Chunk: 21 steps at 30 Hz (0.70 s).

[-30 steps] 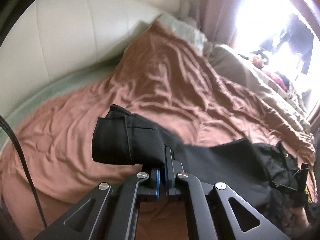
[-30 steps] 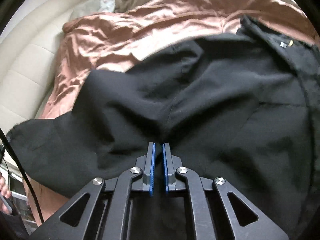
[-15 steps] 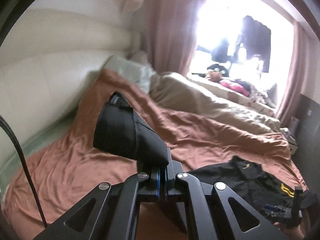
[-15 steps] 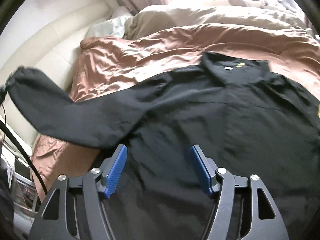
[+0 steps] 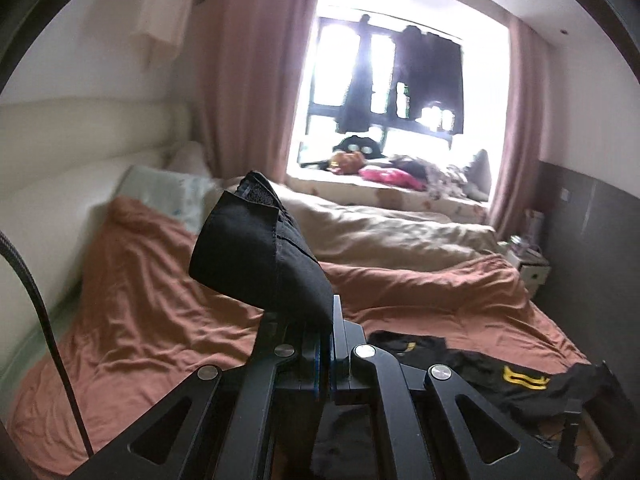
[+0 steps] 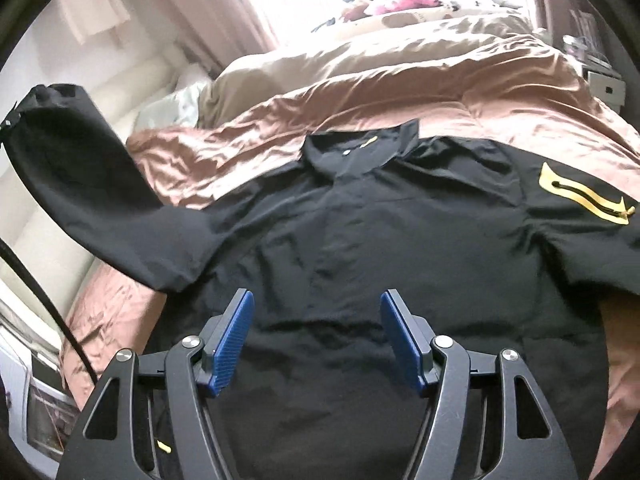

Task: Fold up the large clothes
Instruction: 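Lift the sleeve with the left tool and lay it across the jacket body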

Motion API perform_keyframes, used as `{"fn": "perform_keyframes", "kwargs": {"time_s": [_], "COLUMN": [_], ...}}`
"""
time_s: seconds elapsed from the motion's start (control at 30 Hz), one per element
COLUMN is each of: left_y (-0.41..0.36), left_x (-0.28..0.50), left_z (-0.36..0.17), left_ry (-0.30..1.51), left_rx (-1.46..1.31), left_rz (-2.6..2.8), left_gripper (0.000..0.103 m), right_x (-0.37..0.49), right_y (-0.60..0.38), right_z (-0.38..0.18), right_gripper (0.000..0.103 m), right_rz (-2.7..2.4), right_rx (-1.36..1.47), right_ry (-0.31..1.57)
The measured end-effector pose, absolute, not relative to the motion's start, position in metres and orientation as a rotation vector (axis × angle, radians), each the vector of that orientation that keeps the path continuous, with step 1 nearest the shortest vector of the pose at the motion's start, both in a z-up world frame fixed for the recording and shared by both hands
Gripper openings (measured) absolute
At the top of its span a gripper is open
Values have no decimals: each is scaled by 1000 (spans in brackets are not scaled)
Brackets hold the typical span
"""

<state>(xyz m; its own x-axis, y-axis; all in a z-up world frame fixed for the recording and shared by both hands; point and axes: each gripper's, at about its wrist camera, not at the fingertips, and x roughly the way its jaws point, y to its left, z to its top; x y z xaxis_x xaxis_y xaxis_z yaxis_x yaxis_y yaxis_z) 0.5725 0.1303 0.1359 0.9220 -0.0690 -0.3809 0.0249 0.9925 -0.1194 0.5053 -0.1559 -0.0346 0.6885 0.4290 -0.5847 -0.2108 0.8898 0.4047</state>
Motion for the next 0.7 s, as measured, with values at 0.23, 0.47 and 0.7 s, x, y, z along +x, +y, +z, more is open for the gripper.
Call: {"fn": "perform_keyframes", "kwargs": {"time_s": [0.23, 0.47, 0.7], "left_y": [38, -48, -107], "left_x": [595, 619, 637], "left_z": [135, 107, 73], "left_ry": [427, 496, 592], "left_rx": [-45, 0, 34], "left_rz": [-145, -250, -374], "left_gripper": [2, 2, 2], "right_x": [506, 508, 517], "right_y": [-188, -217, -237], "right_z": [-54, -55, -50], "right_gripper": [64, 64, 64], "right_rz": [279, 256, 277], "right_rx": [381, 487, 570], "right_ry": [724, 737, 725]}}
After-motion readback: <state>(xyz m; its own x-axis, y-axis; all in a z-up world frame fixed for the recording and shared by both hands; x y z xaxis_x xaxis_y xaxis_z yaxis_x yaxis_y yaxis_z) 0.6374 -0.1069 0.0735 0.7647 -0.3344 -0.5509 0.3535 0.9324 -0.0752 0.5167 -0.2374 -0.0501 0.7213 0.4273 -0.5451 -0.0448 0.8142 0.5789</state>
